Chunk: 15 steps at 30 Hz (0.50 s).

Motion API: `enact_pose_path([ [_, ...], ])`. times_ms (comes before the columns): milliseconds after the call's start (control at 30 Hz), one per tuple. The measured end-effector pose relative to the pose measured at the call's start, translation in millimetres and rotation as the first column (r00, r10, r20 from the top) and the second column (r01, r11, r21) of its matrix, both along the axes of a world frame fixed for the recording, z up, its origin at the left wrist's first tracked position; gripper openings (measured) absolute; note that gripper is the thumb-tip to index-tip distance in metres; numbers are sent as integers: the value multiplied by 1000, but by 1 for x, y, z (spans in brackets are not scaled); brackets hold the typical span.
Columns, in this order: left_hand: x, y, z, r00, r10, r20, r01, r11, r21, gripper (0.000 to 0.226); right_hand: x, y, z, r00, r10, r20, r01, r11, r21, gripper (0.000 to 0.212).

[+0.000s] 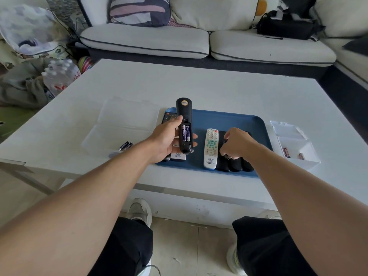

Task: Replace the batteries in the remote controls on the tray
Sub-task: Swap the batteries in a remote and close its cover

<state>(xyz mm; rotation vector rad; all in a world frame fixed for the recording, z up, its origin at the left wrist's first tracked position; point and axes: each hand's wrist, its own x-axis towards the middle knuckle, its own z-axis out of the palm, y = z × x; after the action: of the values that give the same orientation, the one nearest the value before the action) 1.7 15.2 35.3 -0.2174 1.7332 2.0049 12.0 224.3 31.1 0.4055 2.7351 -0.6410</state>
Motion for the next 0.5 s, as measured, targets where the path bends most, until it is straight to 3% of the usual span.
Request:
enact_pose_path([
  [100, -1, 1, -1, 1000, -1, -3, 1, 1000, -6, 46, -3, 2, 1, 999, -30, -33, 29, 1000, -6, 28],
  [200, -2, 2, -1, 1000, 0, -1, 0, 1000, -9, 45, -1, 5, 5, 997, -5, -74, 12, 996, 86, 26],
  [300, -2, 4, -3, 1000, 8, 2, -8, 1000, -13, 45, -1, 5, 15, 977, 37, -209, -9, 991, 137, 27],
  [400, -3, 4, -3, 1000, 21, 11, -21, 1000, 3, 47, 0, -3, 26, 949, -12, -315, -29, 992, -124, 33],
  [433, -4, 4, -3, 1000, 23, 12, -24, 1000, 5, 47, 2, -6, 30, 945, -55, -322, -38, 961, -275, 32],
  [500, -3, 5, -4, 1000, 25, 15, -25, 1000, 8, 48, 6, -13, 38, 963, -114, -244, -55, 805, -591, 36],
])
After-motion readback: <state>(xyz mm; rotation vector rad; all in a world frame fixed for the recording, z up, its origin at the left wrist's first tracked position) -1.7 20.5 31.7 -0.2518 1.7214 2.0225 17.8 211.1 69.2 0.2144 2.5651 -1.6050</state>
